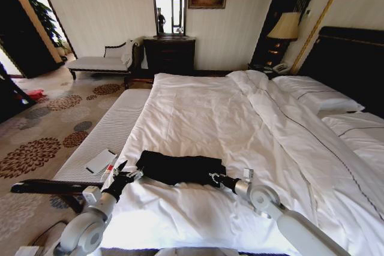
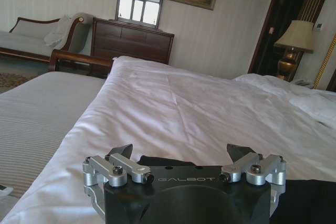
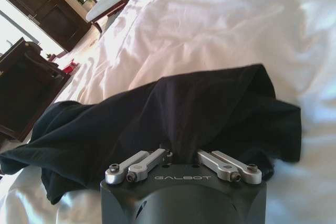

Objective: Fold the clothes on the bed.

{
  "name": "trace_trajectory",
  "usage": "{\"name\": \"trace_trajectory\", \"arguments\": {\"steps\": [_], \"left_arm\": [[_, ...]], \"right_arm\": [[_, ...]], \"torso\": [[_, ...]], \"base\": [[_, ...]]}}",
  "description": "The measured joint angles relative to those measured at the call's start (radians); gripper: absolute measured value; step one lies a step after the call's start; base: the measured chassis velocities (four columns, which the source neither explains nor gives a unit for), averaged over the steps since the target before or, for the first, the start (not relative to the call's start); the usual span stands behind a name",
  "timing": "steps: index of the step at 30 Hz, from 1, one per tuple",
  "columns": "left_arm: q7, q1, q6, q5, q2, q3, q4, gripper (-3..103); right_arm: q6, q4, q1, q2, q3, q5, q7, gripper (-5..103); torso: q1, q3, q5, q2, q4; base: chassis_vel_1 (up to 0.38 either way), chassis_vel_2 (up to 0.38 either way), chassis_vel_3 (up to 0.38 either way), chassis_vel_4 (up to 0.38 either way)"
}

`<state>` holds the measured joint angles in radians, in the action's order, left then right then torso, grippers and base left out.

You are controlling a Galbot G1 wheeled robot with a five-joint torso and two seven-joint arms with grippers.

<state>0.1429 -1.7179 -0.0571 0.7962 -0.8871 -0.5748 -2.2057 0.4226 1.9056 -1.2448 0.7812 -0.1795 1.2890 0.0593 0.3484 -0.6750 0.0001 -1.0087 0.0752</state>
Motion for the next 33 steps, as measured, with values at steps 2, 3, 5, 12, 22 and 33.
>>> {"name": "trace_trajectory", "arguments": {"steps": [2,3,5,12,22,33], "left_arm": [[0.000,0.000,0.002,0.000,0.000,-0.004,-0.003,100],[-0.001,0.000,0.003,0.000,0.000,-0.007,-0.004,100],[-0.001,0.000,0.004,0.000,0.000,-0.008,-0.004,100],[0.006,0.017,0.005,0.002,-0.001,-0.009,-0.008,100],[0.010,0.015,0.010,0.006,0.002,-0.012,-0.009,100],[-0.001,-0.019,0.017,0.009,0.000,-0.047,-0.017,100]], "right_arm": [[0.001,0.022,-0.006,-0.017,-0.025,0.014,0.009,3],[-0.001,0.038,-0.010,-0.032,-0.044,0.026,0.013,3],[-0.002,0.045,-0.013,-0.039,-0.053,0.030,0.017,3],[-0.005,0.099,-0.068,-0.092,-0.156,0.057,0.045,3],[-0.011,0.096,-0.097,-0.064,-0.174,0.018,0.056,3],[0.009,0.079,-0.109,-0.045,-0.148,-0.019,0.070,19]], "torso": [[0.000,0.000,0.0001,0.000,0.0000],[0.000,0.000,0.0000,0.000,-0.0001],[0.000,0.000,-0.0001,0.000,0.0000],[0.000,0.000,-0.0001,0.000,0.0002],[0.000,0.000,0.0000,0.000,0.0002],[0.000,0.000,0.0001,0.000,0.0000]], "base": [[0.000,0.000,0.000,0.000],[0.000,0.000,0.000,0.000],[0.000,0.000,0.000,0.000],[0.000,0.000,0.000,0.000],[0.000,0.000,0.000,0.000],[0.000,0.000,0.000,0.000]]}}
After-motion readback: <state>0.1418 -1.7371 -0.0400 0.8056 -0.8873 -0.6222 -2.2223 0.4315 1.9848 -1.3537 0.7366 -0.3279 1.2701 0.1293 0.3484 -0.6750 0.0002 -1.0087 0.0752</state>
